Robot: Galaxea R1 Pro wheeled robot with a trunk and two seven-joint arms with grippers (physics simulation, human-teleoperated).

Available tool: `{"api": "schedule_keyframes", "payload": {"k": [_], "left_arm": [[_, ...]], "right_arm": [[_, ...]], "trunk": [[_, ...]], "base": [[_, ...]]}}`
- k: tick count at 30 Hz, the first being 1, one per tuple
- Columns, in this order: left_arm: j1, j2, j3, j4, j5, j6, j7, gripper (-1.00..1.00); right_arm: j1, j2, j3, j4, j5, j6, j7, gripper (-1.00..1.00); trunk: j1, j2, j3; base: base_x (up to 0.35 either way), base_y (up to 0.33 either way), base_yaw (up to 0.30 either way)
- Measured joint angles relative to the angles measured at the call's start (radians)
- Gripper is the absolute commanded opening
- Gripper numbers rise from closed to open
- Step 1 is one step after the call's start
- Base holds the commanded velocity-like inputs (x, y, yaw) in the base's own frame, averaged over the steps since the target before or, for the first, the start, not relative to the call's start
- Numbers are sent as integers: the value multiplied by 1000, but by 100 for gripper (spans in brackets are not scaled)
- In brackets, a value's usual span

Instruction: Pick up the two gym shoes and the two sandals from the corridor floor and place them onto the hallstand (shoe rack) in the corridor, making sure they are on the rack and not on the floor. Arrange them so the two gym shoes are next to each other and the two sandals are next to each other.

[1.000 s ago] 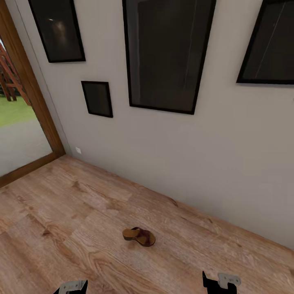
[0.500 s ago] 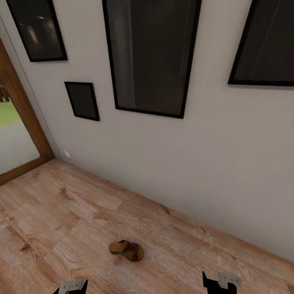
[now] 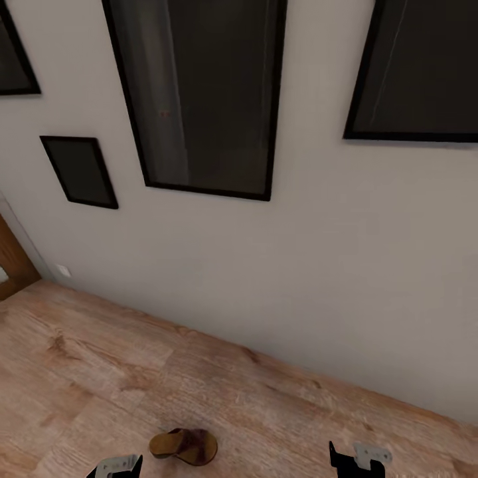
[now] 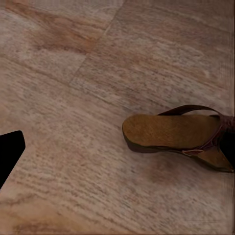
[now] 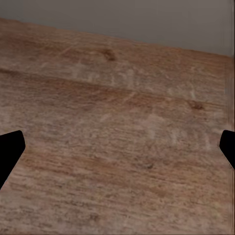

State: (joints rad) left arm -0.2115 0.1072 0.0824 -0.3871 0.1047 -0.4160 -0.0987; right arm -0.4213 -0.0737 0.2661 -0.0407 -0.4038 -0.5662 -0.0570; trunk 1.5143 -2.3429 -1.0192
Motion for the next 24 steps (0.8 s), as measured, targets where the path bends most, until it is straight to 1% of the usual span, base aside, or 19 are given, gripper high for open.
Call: {"api": "schedule_keyframes", "payload": {"k": [13,16,24], "left_arm": [[0,0,0,-1,0,0,0,100],[0,0,0,-1,0,0,0,100],[0,0,0,-1,0,0,0,100]], "right_arm": [[0,0,0,-1,-1,0,0,100],[0,0,0,-1,-1,0,0,100],[0,0,0,0,-1,0,-1,100]], "trunk": [[0,0,0],[0,0,0],[0,0,0]], "base": [[7,8,-283],[67,144,-283],[107,227,-255]]}}
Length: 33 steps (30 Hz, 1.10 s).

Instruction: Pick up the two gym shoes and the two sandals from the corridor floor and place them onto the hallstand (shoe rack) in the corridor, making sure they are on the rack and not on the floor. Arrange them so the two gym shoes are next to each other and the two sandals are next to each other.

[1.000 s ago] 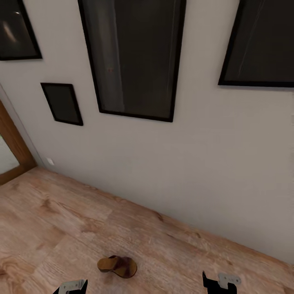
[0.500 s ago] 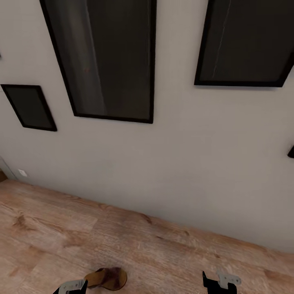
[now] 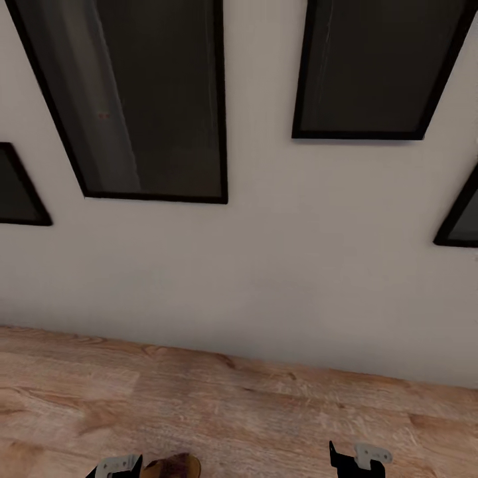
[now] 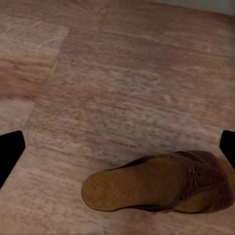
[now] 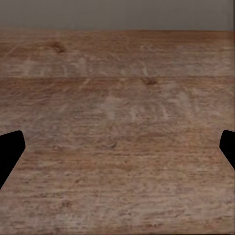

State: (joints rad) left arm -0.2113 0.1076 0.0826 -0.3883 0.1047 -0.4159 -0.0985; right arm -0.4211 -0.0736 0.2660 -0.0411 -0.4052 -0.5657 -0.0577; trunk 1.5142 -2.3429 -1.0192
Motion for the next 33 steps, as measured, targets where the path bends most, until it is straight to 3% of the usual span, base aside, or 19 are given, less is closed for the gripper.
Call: {"api": "schedule_keyframes", "payload": {"k": [33], "left_arm": [[0,0,0,-1,0,0,1,100]], "right_arm": [[0,-1,1,1,1,-1,-1,100]], "trunk": [[0,0,0]], "base": [[5,26,-10]]}}
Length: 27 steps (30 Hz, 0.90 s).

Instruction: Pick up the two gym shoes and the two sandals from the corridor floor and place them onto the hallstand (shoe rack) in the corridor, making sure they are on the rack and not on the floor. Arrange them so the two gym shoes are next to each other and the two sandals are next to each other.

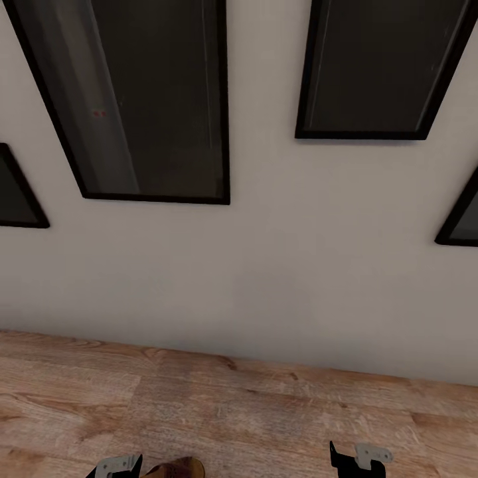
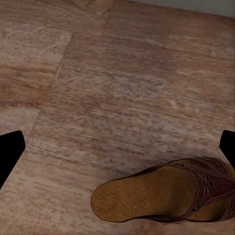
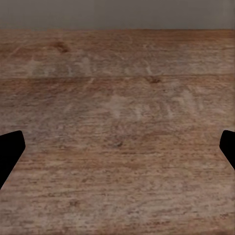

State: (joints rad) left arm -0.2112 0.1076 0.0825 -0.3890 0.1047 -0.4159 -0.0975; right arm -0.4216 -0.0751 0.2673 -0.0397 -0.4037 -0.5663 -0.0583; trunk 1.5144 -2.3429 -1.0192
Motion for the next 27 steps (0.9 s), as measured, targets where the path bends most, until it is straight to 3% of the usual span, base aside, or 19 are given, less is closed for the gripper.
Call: {"api": "schedule_keyframes", "payload": {"k": [4,9,12,14,16,18,19,23,27], "left_arm": [[0,1,0,-6,-1,0,-1,100],[-4,29,0,-15,-13,2,-14,100],[-13,67,-29,-14,-75,7,-40,100],[-32,95,-55,-14,-151,14,-84,100],[-58,113,-73,-12,-235,19,-138,100],[-107,128,-86,-4,-367,24,-226,100],[-128,132,-88,-1,-412,27,-260,100],[-176,151,-90,4,-508,47,-351,100],[-189,168,-91,4,-544,69,-403,100]], "right_arm": [[0,0,0,0,0,0,0,100],[0,0,1,0,2,1,1,100],[0,-1,1,0,3,2,1,100],[0,-2,0,0,3,2,2,100],[0,-8,-1,0,2,3,3,100],[0,-21,-2,-1,2,3,5,100],[0,-26,-2,-1,2,3,6,100],[0,-32,-2,-1,2,3,7,100],[0,-33,-2,-2,2,3,7,100]], "trunk": [[0,0,0],[0,0,0],[0,0,0],[0,0,0],[0,0,0],[0,0,0],[0,0,0],[0,0,0],[0,0,0]], "base": [[0,0,0],[0,0,0],[0,0,0],[0,0,0],[0,0,0],[0,0,0],[0,0,0],[0,0,0],[0,0,0]]}}
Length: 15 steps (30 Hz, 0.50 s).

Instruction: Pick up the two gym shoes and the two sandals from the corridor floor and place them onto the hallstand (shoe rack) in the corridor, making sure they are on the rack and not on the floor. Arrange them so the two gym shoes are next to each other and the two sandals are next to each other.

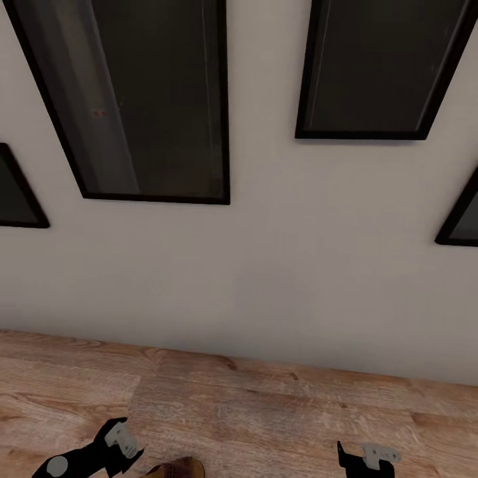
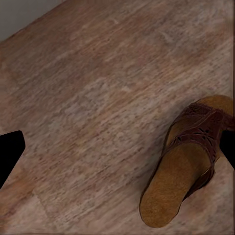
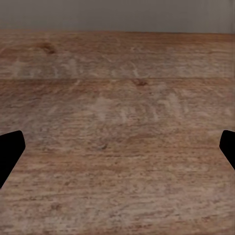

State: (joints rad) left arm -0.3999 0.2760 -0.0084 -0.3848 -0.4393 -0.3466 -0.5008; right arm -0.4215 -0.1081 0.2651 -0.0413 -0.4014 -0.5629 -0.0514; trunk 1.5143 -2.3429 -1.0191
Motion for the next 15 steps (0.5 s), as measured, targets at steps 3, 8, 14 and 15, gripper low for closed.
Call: {"api": "schedule_keyframes", "payload": {"k": [3,8,14,15], "left_arm": [[-4,5,-1,0,-11,9,-18,100],[-6,9,-1,-1,-18,16,-28,100],[-19,9,-2,-32,-27,133,-31,100],[-23,9,-2,-38,-37,151,-33,100]], "right_arm": [[0,0,0,0,0,0,-1,100],[0,0,-1,-1,-2,1,-3,100],[0,1,0,0,-2,-2,-3,100],[0,1,0,0,-2,-2,-3,100]], "trunk": [[0,0,0],[0,0,0],[0,0,0],[0,0,0]], "base": [[0,0,0],[0,0,0],[0,0,0],[0,0,0]]}}
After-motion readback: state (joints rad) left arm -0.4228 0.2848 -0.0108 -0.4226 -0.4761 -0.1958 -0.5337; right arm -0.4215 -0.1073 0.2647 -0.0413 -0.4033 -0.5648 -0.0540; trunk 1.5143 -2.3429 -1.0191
